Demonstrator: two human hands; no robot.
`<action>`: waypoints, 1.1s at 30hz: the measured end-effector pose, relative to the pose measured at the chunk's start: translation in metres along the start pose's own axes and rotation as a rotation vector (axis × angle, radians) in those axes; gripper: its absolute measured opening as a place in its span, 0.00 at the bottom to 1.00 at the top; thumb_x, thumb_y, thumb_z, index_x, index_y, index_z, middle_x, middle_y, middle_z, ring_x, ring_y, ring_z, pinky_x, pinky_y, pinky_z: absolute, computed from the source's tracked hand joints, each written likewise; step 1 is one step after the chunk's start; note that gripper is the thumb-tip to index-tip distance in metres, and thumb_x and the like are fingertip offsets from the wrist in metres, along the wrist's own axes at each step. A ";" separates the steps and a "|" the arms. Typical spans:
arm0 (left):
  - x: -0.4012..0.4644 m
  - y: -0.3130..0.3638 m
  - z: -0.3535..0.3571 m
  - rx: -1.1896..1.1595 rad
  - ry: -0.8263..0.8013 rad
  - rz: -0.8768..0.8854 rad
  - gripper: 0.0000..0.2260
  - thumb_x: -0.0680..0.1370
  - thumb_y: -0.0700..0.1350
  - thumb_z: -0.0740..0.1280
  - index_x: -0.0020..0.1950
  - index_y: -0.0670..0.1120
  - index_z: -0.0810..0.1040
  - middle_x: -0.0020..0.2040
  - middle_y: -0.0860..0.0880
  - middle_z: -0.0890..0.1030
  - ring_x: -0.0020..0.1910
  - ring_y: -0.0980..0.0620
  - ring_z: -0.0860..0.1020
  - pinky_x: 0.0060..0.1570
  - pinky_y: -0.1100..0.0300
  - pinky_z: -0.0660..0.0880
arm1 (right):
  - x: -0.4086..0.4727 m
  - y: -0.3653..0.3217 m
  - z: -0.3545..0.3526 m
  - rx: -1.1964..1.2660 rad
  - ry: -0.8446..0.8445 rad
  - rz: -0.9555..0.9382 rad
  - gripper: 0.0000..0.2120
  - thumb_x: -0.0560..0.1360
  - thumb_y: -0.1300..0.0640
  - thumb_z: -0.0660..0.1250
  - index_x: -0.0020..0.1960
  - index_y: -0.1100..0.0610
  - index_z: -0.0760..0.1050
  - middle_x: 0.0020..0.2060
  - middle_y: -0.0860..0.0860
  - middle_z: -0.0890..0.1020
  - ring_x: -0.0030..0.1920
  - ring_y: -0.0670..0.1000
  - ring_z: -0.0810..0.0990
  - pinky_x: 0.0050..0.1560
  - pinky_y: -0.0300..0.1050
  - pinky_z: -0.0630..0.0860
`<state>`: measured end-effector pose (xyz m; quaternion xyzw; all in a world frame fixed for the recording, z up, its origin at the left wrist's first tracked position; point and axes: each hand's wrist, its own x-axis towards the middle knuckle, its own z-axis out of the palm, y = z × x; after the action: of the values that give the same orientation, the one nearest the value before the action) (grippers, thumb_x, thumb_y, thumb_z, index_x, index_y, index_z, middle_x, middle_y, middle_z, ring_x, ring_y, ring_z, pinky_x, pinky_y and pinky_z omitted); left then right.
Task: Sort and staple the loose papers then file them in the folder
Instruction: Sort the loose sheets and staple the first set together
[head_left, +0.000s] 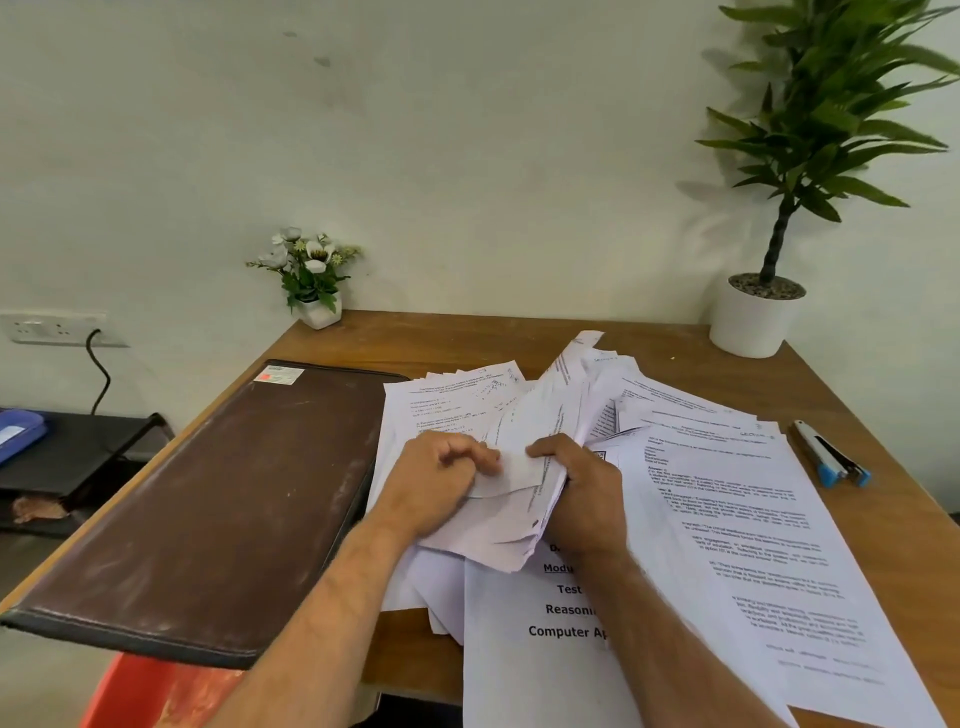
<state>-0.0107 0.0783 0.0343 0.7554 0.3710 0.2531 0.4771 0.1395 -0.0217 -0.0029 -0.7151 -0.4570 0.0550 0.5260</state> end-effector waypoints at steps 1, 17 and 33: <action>0.006 0.001 -0.004 0.017 0.102 -0.044 0.18 0.77 0.33 0.62 0.48 0.52 0.86 0.48 0.56 0.87 0.54 0.62 0.82 0.54 0.68 0.74 | 0.000 0.002 0.000 0.002 0.005 -0.003 0.15 0.66 0.59 0.68 0.46 0.40 0.78 0.37 0.46 0.82 0.38 0.49 0.80 0.38 0.45 0.76; 0.055 -0.001 0.003 0.605 0.356 -0.471 0.36 0.78 0.48 0.70 0.79 0.43 0.54 0.69 0.39 0.70 0.68 0.39 0.67 0.60 0.46 0.73 | -0.002 0.006 0.001 0.000 -0.001 -0.004 0.17 0.65 0.63 0.73 0.46 0.43 0.79 0.38 0.46 0.82 0.39 0.50 0.80 0.39 0.47 0.78; 0.063 0.004 -0.005 0.420 0.450 -0.584 0.36 0.77 0.45 0.73 0.77 0.44 0.55 0.70 0.38 0.67 0.67 0.37 0.70 0.57 0.44 0.75 | -0.004 0.001 -0.001 0.036 -0.047 0.071 0.18 0.65 0.64 0.71 0.45 0.41 0.78 0.40 0.45 0.82 0.43 0.52 0.80 0.42 0.48 0.78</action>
<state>0.0242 0.1302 0.0422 0.6255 0.7077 0.1846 0.2715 0.1385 -0.0250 -0.0046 -0.7199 -0.4425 0.0988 0.5255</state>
